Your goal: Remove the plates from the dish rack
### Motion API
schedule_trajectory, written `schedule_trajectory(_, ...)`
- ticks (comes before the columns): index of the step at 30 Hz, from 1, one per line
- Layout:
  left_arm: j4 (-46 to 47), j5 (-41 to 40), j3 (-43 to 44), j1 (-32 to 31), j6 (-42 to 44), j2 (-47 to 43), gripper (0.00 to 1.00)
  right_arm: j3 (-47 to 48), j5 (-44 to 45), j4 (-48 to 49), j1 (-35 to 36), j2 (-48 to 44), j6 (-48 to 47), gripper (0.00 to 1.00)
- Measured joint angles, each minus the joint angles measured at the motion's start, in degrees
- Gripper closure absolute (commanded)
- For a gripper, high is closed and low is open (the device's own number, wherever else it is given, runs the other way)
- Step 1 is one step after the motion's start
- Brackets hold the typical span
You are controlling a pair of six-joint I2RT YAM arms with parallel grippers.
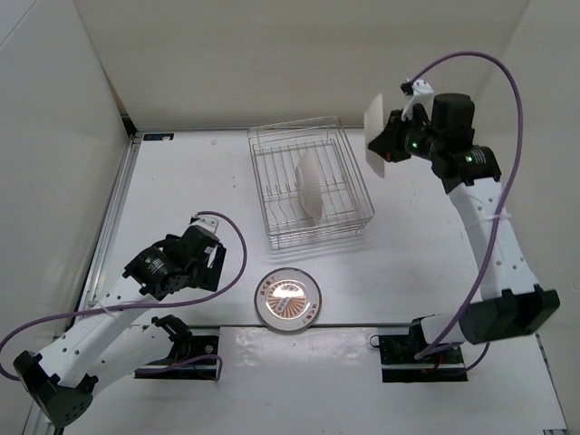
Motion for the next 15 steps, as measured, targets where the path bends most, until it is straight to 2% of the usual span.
schedule_trajectory(4, 0.0, 0.0, 0.0, 0.0, 0.0, -1.2, 0.00, -9.1, 15.1, -1.6, -0.8, -8.5, -6.7, 1.00)
schedule_trajectory(9, 0.2, 0.4, 0.0, 0.0, 0.0, -2.8, 0.00, -25.3, 28.2, -4.3, -2.7, -17.8, -11.5, 1.00)
schedule_trajectory(15, 0.3, 1.2, 0.0, 0.0, 0.0, -1.6, 0.00, -42.0, 34.6, -9.3, -4.4, -22.8, -12.5, 1.00)
